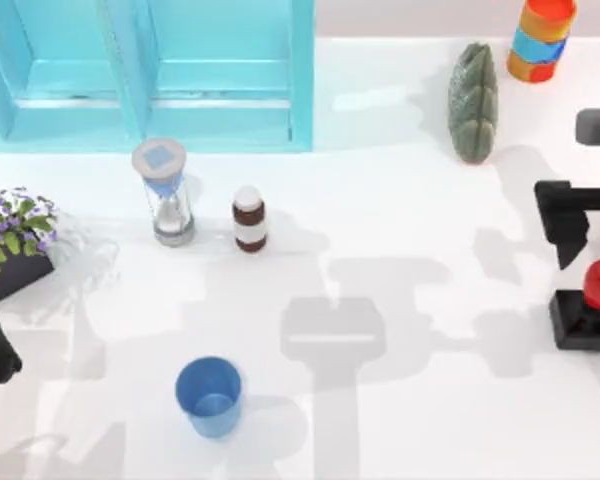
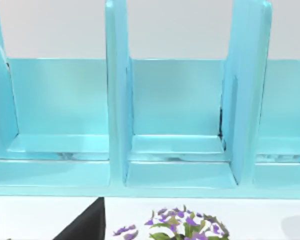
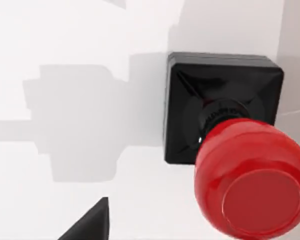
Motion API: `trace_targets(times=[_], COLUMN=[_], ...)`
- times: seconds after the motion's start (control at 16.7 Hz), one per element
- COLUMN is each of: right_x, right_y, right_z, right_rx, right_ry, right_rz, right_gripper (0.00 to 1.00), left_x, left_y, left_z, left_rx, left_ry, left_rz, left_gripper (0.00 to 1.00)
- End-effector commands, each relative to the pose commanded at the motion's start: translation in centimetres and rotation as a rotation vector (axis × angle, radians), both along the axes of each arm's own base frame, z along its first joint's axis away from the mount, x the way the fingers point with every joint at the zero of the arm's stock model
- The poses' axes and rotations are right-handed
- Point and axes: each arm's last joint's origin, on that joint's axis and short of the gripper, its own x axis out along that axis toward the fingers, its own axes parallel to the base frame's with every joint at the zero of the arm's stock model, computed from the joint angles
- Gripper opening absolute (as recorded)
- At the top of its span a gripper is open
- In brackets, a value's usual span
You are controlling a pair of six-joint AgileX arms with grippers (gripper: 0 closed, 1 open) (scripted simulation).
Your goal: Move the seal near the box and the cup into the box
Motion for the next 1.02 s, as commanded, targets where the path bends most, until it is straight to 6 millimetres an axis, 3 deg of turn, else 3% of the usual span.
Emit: trace_targets(times=[0.48,0.84,1.02], right_x=[-0.1,-0.1,0.6], right_y=[0.0,0.1,2.4], right_z=[8.5,8.9,8.4], right_rx=[-0.001,-0.001,-0.002], right_ry=[0.0,0.002,0.004], right_rz=[0.0,0.002,0.0], right_gripper=[1.0,1.0,1.0], left_x=[0.0,0.0,0.0], left_y=[0.0,0.0,0.0], left_z=[0.0,0.0,0.0], left_rx=[0.0,0.0,0.0], left_ry=[0.0,0.0,0.0], left_rz=[0.0,0.0,0.0], left_gripper=[1.0,1.0,1.0])
